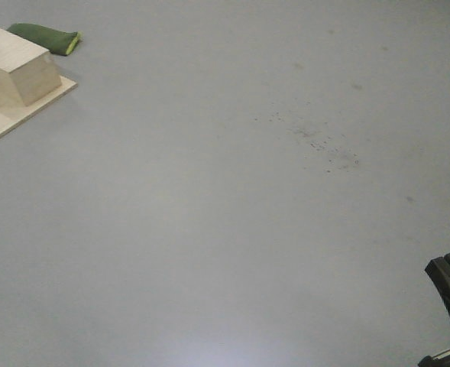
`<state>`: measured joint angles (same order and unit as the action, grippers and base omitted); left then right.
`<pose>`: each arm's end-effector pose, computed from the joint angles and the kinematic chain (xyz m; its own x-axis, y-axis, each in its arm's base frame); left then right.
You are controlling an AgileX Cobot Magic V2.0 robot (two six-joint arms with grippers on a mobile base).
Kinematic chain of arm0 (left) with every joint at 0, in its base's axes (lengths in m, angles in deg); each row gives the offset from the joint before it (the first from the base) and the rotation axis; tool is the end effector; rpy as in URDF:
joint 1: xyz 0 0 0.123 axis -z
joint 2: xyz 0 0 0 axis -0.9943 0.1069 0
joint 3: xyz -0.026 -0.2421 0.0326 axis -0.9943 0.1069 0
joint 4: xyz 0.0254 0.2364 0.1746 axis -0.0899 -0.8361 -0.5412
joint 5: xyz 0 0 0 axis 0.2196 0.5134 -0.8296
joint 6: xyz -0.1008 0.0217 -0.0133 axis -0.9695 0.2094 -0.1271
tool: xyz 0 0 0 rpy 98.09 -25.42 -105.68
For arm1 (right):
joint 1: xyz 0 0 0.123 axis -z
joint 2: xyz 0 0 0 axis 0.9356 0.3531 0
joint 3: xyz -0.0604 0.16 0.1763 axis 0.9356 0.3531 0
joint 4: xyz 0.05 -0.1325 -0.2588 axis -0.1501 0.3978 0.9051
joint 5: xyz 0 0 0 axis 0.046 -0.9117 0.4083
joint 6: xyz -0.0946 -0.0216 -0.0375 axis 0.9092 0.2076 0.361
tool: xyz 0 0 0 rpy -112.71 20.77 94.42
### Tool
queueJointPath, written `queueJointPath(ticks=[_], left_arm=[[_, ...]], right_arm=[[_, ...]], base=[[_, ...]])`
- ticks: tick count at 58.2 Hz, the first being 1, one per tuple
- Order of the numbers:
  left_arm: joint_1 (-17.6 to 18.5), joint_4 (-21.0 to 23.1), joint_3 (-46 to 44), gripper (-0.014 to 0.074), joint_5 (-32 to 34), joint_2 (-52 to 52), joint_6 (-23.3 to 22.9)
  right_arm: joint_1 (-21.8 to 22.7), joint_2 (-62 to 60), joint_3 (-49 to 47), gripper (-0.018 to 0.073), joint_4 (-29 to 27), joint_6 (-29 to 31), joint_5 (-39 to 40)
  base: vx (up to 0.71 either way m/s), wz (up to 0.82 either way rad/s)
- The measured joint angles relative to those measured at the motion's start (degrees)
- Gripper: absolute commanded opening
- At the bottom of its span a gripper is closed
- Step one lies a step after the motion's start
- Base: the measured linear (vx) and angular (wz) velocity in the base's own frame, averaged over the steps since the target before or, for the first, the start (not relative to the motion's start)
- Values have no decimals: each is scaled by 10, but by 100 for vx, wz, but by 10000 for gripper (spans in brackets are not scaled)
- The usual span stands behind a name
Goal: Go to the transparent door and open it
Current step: 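Drive the base forward onto the wooden platform before the door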
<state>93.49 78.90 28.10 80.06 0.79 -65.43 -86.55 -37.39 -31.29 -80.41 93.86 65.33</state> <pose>0.1510 -0.0252 0.1879 -0.0988 -0.0694 -0.9927 0.1550 0.9843 -0.0842 0.1459 0.0471 0.1881 -0.0770 -0.0412 -0.9962 -0.3142 0.9492 -0.0150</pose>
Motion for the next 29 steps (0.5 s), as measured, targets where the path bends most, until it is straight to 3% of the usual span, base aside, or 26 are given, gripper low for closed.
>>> queueJointPath(ticks=[29], left_arm=[[0,0,0,-6,0,0,0]], right_arm=[[0,0,0,-5,0,0,0]], base=[[49,61]])
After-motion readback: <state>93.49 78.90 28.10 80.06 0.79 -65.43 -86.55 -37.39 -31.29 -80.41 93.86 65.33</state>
